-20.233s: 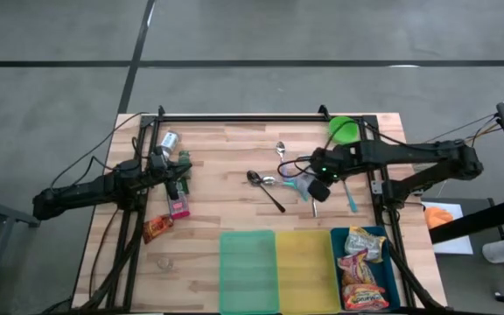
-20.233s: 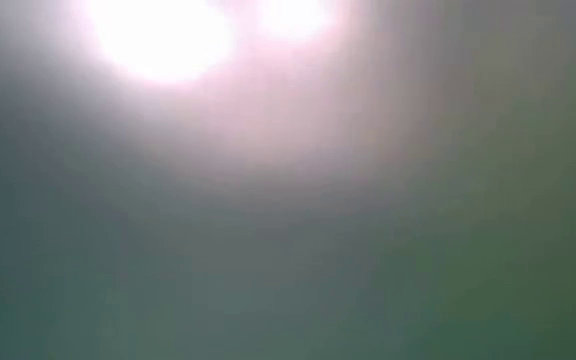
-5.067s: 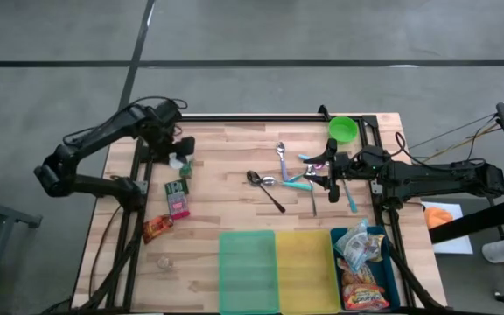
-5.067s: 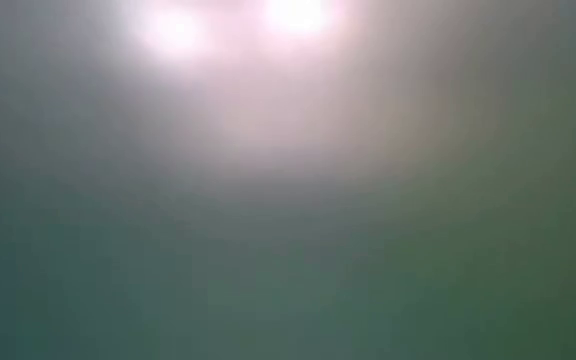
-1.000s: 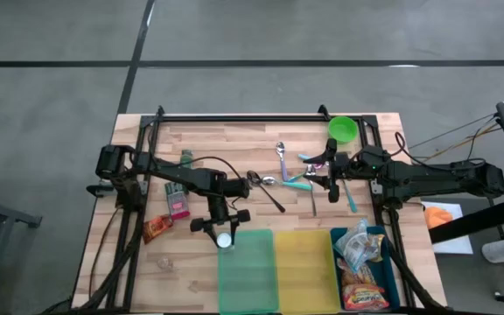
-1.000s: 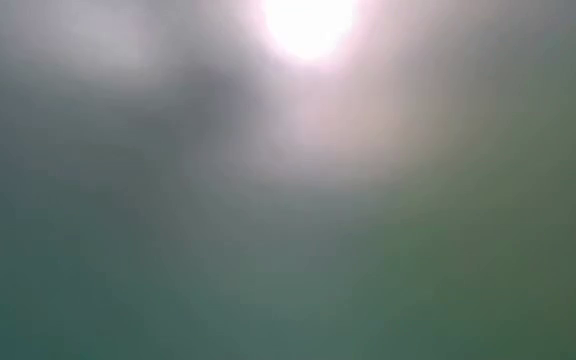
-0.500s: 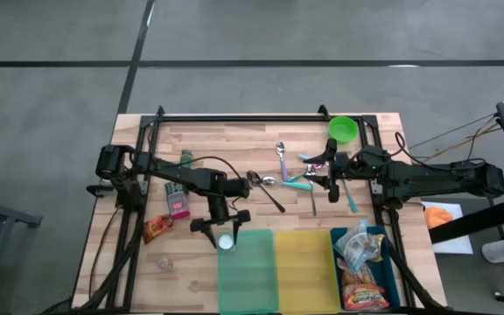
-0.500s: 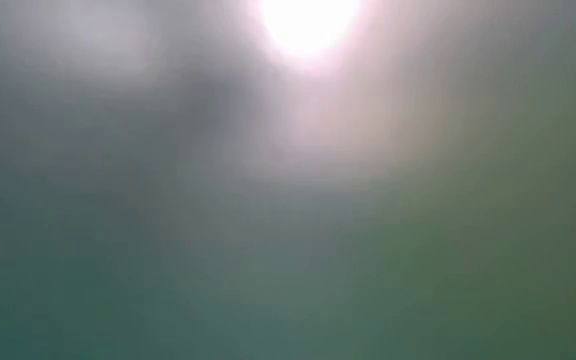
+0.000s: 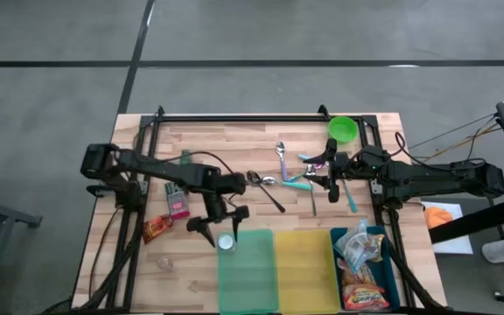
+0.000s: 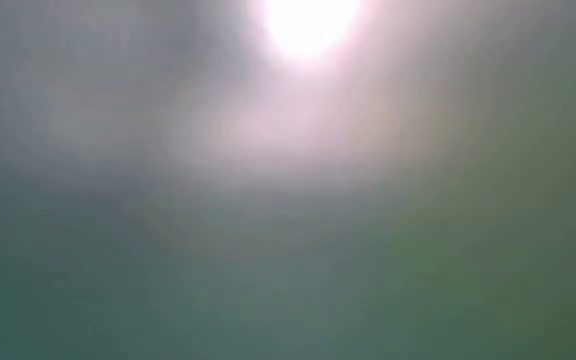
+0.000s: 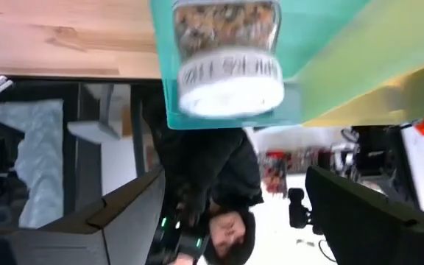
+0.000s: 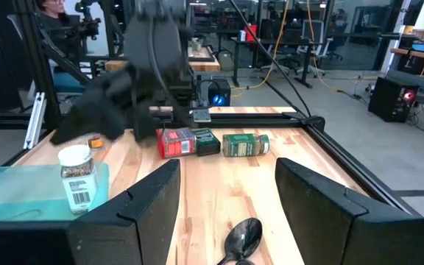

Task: Pick & Place Food Item
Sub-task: Put the green seasoning bottle into the green bin

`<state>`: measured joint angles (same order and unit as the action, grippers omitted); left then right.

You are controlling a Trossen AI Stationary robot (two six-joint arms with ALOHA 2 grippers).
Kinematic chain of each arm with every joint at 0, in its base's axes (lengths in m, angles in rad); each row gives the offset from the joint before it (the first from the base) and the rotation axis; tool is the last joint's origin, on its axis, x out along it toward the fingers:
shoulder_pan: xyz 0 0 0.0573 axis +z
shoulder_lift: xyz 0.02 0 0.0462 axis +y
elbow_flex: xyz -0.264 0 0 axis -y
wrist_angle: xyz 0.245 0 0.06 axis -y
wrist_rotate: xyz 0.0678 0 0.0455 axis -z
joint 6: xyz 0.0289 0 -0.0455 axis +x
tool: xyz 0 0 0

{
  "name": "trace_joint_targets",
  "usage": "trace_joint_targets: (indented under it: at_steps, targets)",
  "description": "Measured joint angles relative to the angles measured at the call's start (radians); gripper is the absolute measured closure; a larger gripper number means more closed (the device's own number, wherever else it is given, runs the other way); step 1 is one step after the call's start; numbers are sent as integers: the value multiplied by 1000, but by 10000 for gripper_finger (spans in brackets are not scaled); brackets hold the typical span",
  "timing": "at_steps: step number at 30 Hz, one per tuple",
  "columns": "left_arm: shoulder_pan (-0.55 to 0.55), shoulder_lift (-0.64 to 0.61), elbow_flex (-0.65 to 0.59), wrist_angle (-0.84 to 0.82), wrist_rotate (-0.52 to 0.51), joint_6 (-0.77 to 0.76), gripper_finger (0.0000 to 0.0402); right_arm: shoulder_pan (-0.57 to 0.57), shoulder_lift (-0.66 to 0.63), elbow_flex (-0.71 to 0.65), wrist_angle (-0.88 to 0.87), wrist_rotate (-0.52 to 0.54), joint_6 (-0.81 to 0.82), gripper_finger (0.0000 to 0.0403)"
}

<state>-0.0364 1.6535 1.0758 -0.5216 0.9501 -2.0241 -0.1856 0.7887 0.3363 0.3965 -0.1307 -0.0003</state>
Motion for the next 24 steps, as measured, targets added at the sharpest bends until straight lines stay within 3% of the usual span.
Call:
trace_joint_targets:
  at_steps: [9, 15, 18, 24]
  targets:
    - [-35, -242, 18, -320, -357, 9, 69, 0, 0, 0, 0, 0, 0, 181]
    - [-8, -326, 18, -506, -614, 138, 69, 0, 0, 0, 0, 0, 0, 181]
    - [51, -325, 14, -563, -624, 256, 69, 0, 0, 0, 0, 0, 0, 181]
    - [247, -309, -27, -613, -511, 508, 69, 0, 0, 0, 1, 0, 0, 181]
